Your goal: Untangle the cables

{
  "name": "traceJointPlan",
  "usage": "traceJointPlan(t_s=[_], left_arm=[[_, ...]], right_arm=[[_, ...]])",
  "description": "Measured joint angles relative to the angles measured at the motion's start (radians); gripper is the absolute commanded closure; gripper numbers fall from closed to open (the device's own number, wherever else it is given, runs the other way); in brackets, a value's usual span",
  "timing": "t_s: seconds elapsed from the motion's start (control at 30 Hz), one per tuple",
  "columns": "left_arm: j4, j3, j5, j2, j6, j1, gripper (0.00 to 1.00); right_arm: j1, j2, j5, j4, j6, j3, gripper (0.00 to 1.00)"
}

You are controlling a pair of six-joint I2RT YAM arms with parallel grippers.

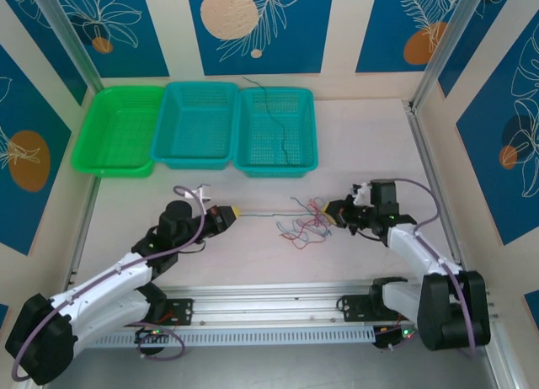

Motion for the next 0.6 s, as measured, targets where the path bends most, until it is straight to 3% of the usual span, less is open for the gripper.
traceJointPlan(t_s=[0.13, 0.27, 0.33, 0.37, 0.47, 0.53, 0.6], left_arm=[[-0.053, -0.006, -0.121, -0.058, 0.000, 0.067, 1.00], [-0.109, -0.021, -0.203, -0.119, 0.000, 0.094, 1.00], [-0.130, -0.034, -0.222, -0.140, 0.000, 0.098, 1.00], [-0.139, -0.038, -0.227, -0.141, 0.001, 0.098, 1.00], [-0.154, -0.040, -0.226, -0.126, 0.009, 0.098, 1.00], [-0.153, -0.040, -0.225, -0.105, 0.017, 0.098, 1.00], [-0.147, -0.040, -0.214, -0.080, 0.025, 0.098, 1.00]], right_arm=[[-0.170, -0.097, 0.180, -0.094, 0.006, -0.045, 0.92], [-0.249, -0.192, 0.271, -0.157, 0.022, -0.089, 0.89], [-0.266, -0.224, 0.280, -0.171, 0.019, -0.096, 0.82], [-0.261, -0.230, 0.278, -0.169, 0.010, -0.096, 0.77], [-0.177, -0.227, 0.283, -0.174, -0.028, -0.077, 0.47], [-0.052, -0.210, 0.308, -0.183, -0.056, -0.042, 0.32], [0.072, -0.189, 0.359, -0.205, -0.084, 0.006, 0.23]])
